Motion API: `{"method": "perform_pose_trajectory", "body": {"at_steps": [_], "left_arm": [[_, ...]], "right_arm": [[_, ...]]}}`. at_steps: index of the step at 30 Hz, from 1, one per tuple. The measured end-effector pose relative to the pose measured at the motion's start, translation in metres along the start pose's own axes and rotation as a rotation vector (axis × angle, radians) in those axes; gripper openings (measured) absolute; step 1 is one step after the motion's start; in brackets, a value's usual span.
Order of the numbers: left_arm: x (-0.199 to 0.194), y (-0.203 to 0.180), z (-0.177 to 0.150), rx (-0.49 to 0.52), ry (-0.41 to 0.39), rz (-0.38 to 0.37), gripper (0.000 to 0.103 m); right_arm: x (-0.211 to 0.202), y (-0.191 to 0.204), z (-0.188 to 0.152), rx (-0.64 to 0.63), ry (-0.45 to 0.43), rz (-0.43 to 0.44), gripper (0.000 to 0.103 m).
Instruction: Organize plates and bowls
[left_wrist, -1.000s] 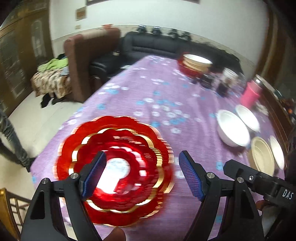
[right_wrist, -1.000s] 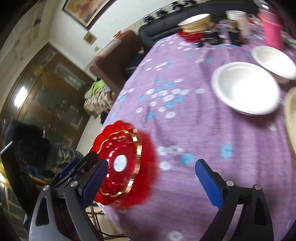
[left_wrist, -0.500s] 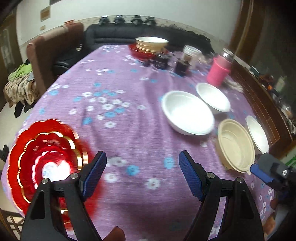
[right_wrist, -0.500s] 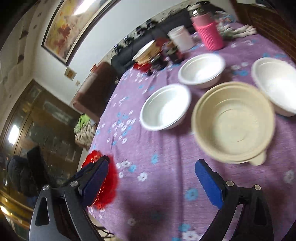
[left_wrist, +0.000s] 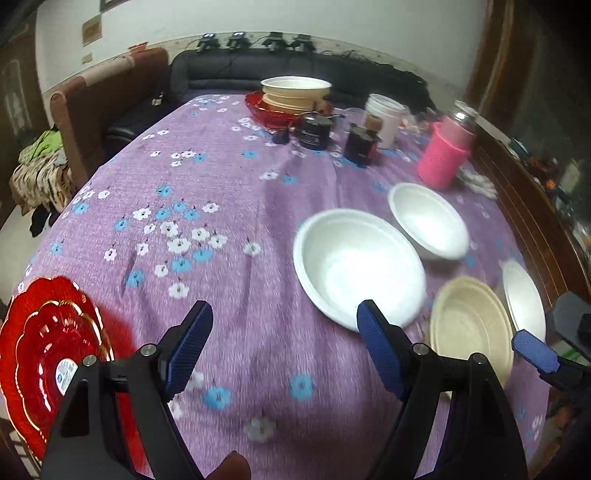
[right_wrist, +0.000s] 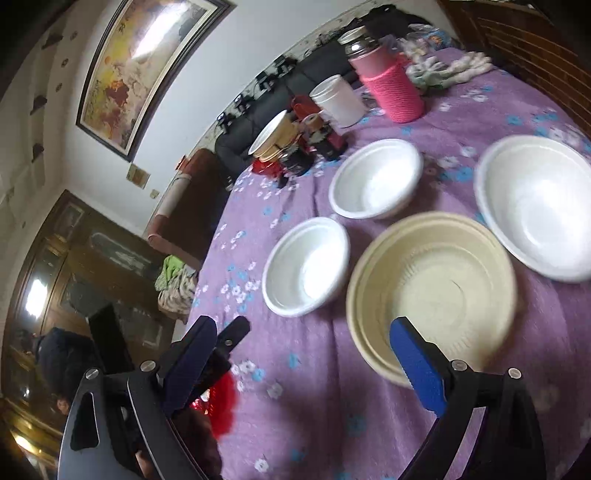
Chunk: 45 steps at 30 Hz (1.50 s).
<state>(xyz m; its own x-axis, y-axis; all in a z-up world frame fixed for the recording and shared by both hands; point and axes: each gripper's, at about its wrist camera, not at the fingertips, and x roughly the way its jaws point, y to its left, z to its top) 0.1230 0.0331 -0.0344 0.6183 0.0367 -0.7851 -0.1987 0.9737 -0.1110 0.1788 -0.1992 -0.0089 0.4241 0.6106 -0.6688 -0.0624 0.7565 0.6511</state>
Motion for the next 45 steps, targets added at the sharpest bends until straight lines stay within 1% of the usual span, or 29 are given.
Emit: {"method": "perform_pose_trajectory", "body": {"at_steps": [3, 6, 7, 9, 11, 16, 18, 22, 24, 25, 26, 27, 28, 29, 30, 31, 32, 33, 34, 35, 37, 39, 45], "left_arm": [[0.017, 0.000, 0.012, -0.020, 0.027, 0.000, 0.081], [0.030, 0.001, 0.019, -0.040, 0.045, -0.002, 0.081], [0.034, 0.000, 0.020, -0.042, 0.050, -0.001, 0.081], [0.043, -0.002, 0.023, -0.043, 0.058, 0.003, 0.081], [0.051, -0.004, 0.025, -0.046, 0.074, -0.004, 0.081], [0.067, -0.006, 0.031, -0.054, 0.097, -0.007, 0.081], [0.072, -0.008, 0.032, -0.056, 0.100, -0.009, 0.080], [0.076, -0.010, 0.034, -0.042, 0.088, 0.000, 0.079], [0.080, -0.010, 0.034, -0.043, 0.097, 0.008, 0.074], [0.082, -0.010, 0.034, -0.040, 0.102, 0.010, 0.067], [0.084, -0.011, 0.034, -0.032, 0.106, 0.017, 0.062], [0.085, -0.012, 0.033, -0.020, 0.108, 0.031, 0.059], [0.087, -0.013, 0.033, -0.011, 0.111, 0.045, 0.050], [0.089, -0.014, 0.032, -0.003, 0.117, 0.052, 0.043], [0.091, -0.014, 0.032, 0.003, 0.124, 0.058, 0.040], [0.092, -0.014, 0.031, 0.008, 0.124, 0.065, 0.035], [0.093, -0.015, 0.030, 0.014, 0.126, 0.070, 0.028], [0.095, -0.015, 0.030, 0.017, 0.133, 0.065, 0.026], [0.095, -0.016, 0.029, 0.021, 0.136, 0.056, 0.019], [0.094, -0.017, 0.029, 0.030, 0.135, 0.053, 0.016], [0.091, -0.020, 0.028, 0.045, 0.125, 0.068, 0.015], [0.087, -0.018, 0.028, 0.043, 0.121, 0.063, 0.015], [0.064, -0.015, 0.025, 0.048, 0.084, 0.072, 0.015]], "right_arm": [[0.022, 0.007, 0.019, -0.020, 0.031, 0.007, 0.096], [0.045, 0.005, 0.036, 0.002, 0.069, -0.003, 0.095], [0.054, 0.005, 0.041, 0.009, 0.085, -0.003, 0.093], [0.068, 0.006, 0.049, 0.006, 0.115, -0.002, 0.086], [0.079, 0.007, 0.053, -0.006, 0.135, -0.013, 0.085], [0.107, 0.002, 0.065, -0.021, 0.185, -0.065, 0.083], [0.116, -0.001, 0.067, -0.024, 0.204, -0.094, 0.076], [0.129, -0.010, 0.073, -0.022, 0.218, -0.164, 0.067], [0.136, -0.014, 0.075, -0.017, 0.243, -0.192, 0.062], [0.141, -0.016, 0.075, -0.022, 0.259, -0.206, 0.061], [0.144, -0.016, 0.075, -0.029, 0.268, -0.218, 0.057], [0.146, -0.017, 0.075, -0.035, 0.271, -0.229, 0.051], [0.148, -0.017, 0.074, -0.042, 0.274, -0.249, 0.048], [0.150, -0.018, 0.073, -0.047, 0.278, -0.265, 0.038], [0.152, -0.018, 0.072, -0.052, 0.287, -0.282, 0.029], [0.154, -0.019, 0.070, -0.056, 0.298, -0.292, 0.026], [0.154, -0.019, 0.068, -0.060, 0.302, -0.299, 0.020], [0.155, -0.019, 0.068, -0.068, 0.306, -0.310, 0.015], [0.156, -0.019, 0.066, -0.069, 0.308, -0.312, 0.014], [0.155, -0.019, 0.066, -0.069, 0.307, -0.309, 0.013], [0.154, -0.014, 0.063, -0.084, 0.302, -0.315, 0.009], [0.152, -0.010, 0.061, -0.103, 0.289, -0.325, 0.009], [0.137, 0.003, 0.053, -0.126, 0.262, -0.307, 0.009]]}}
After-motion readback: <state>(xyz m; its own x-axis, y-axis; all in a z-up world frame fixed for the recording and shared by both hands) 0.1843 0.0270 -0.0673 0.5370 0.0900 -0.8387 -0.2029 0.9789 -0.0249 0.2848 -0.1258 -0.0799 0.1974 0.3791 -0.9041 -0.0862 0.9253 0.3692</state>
